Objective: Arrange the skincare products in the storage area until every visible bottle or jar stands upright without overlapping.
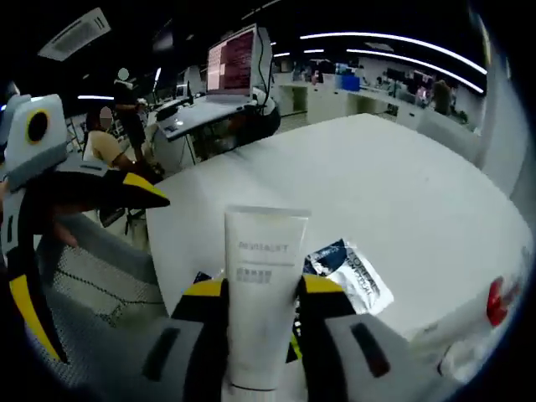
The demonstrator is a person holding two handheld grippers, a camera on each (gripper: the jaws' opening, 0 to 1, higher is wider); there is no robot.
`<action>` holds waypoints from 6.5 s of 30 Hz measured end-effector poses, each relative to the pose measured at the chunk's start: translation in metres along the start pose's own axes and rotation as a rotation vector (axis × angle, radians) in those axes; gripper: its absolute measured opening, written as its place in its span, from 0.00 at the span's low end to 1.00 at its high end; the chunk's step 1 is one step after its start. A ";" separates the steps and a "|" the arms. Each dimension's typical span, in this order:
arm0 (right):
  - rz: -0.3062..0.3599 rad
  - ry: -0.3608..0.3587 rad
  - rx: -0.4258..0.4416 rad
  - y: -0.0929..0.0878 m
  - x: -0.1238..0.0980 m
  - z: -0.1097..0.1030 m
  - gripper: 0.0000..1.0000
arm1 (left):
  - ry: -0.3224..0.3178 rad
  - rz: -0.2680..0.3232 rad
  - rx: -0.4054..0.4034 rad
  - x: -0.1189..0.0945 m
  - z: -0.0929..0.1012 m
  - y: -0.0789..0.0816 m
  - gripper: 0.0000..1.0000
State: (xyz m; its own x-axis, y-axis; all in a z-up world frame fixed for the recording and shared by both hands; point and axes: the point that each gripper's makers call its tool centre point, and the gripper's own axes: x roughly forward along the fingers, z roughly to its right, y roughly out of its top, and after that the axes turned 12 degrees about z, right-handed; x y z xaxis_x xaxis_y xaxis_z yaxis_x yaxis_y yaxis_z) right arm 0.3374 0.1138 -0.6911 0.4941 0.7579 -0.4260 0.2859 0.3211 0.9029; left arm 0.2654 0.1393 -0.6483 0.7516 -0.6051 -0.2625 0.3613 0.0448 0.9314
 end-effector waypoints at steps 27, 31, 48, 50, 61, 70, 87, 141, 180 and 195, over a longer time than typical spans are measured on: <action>0.195 -0.066 0.043 0.041 -0.066 -0.016 0.31 | -0.103 -0.034 0.106 0.051 0.036 -0.009 0.64; 0.220 -0.093 0.040 0.051 -0.075 -0.012 0.31 | -0.130 -0.036 0.119 0.055 0.043 -0.005 0.52; 0.272 -0.201 0.020 0.064 -0.102 0.006 0.32 | -0.198 -0.003 0.204 0.079 0.061 0.019 0.27; 0.280 -0.213 0.038 0.064 -0.105 0.009 0.32 | -0.208 0.000 0.211 0.082 0.063 0.021 0.23; 0.306 -0.266 0.061 0.064 -0.117 0.024 0.33 | -0.281 -0.009 0.248 0.101 0.074 0.029 0.15; 0.317 -0.289 0.038 0.066 -0.119 0.035 0.33 | -0.358 -0.030 0.263 0.116 0.075 0.031 0.14; 0.284 -0.258 0.021 0.052 -0.122 0.057 0.28 | -0.606 -0.132 0.399 0.149 0.077 0.013 0.14; 0.330 -0.394 0.174 0.007 -0.136 0.104 0.57 | -0.771 -0.236 0.528 0.212 0.063 -0.009 0.14; 0.281 -0.446 0.217 -0.026 -0.157 0.114 0.68 | -0.780 -0.244 0.542 0.250 0.038 0.002 0.15; 0.282 -0.445 0.206 -0.024 -0.158 0.108 0.69 | -0.713 -0.241 0.502 0.247 0.038 0.016 0.32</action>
State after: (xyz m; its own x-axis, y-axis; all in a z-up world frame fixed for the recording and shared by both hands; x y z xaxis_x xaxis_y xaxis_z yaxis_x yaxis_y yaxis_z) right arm 0.3410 -0.0749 -0.6517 0.8602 0.4718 -0.1935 0.2249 -0.0105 0.9743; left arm 0.4359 -0.0398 -0.6885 0.1064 -0.9095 -0.4019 0.0555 -0.3981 0.9157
